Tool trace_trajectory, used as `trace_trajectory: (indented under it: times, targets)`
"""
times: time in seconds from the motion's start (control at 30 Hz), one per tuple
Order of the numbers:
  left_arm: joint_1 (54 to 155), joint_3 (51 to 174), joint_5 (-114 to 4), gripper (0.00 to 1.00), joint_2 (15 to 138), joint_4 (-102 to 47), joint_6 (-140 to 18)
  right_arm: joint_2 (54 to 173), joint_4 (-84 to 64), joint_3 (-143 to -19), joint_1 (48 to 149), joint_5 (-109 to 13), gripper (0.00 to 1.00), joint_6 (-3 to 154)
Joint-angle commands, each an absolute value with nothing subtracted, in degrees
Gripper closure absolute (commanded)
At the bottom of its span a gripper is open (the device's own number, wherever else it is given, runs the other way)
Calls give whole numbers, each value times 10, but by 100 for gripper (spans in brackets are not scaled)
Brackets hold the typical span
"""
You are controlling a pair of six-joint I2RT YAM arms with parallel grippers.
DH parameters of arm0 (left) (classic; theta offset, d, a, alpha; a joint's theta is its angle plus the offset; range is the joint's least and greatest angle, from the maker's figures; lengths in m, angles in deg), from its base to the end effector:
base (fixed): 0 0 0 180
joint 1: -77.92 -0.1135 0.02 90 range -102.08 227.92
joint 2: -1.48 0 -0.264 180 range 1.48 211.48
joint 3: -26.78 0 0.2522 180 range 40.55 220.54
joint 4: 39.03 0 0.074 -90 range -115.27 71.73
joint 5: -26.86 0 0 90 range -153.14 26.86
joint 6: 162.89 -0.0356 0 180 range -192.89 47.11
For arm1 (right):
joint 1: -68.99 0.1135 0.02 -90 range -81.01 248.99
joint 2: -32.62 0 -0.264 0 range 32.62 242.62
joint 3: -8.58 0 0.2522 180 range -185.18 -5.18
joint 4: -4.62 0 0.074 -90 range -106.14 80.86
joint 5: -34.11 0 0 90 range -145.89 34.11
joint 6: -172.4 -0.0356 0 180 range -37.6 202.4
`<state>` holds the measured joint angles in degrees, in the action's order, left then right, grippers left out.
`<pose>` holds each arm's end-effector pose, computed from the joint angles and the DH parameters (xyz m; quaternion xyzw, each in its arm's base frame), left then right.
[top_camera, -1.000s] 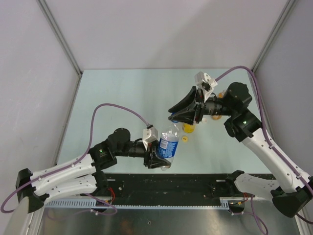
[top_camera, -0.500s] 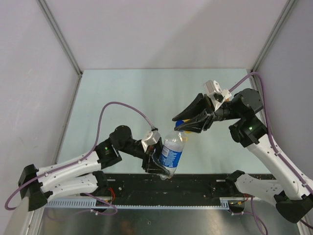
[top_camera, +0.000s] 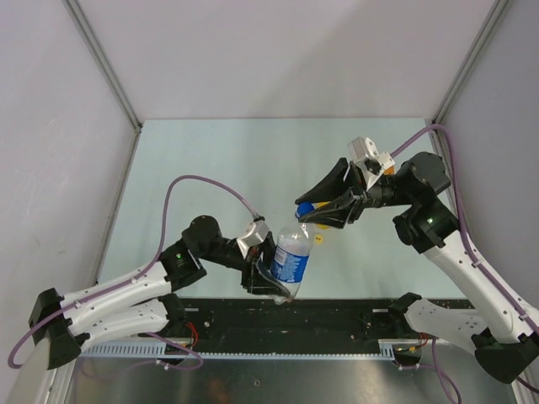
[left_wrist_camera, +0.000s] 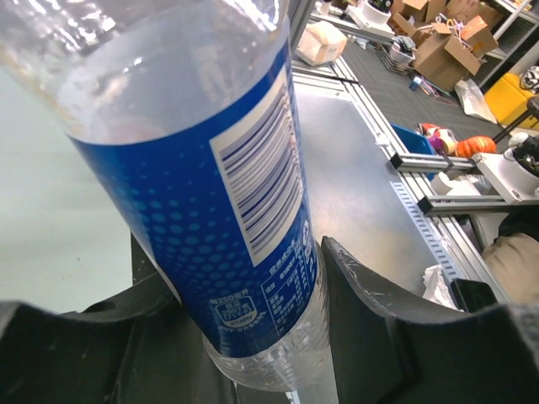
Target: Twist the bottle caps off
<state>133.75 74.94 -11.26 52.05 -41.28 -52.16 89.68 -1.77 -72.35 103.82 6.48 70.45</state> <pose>0.0893 -0.1814 0.3065 0.4865 0.5140 -0.6365 0.3066 0.1407 0.1364 0.4643 -0.5096 0.4131 0.5549 0.5116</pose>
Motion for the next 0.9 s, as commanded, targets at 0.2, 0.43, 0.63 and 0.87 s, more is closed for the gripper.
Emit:
trace_trajectory:
  times: [0.2, 0.43, 0.63, 0.87]
  targets:
    - [1318, 754, -115, 73, 478, -488, -535, 907, -61, -717, 1035, 76, 51, 728]
    - [1309, 748, -120, 73, 474, -484, -534, 913, -50, -718, 1025, 57, 70, 708]
    - [1305, 740, -129, 73, 485, -466, -540, 907, -22, -717, 1015, 35, 84, 678]
    - [1304, 737, -121, 73, 520, -453, -543, 898, 9, -717, 1013, -11, 85, 657]
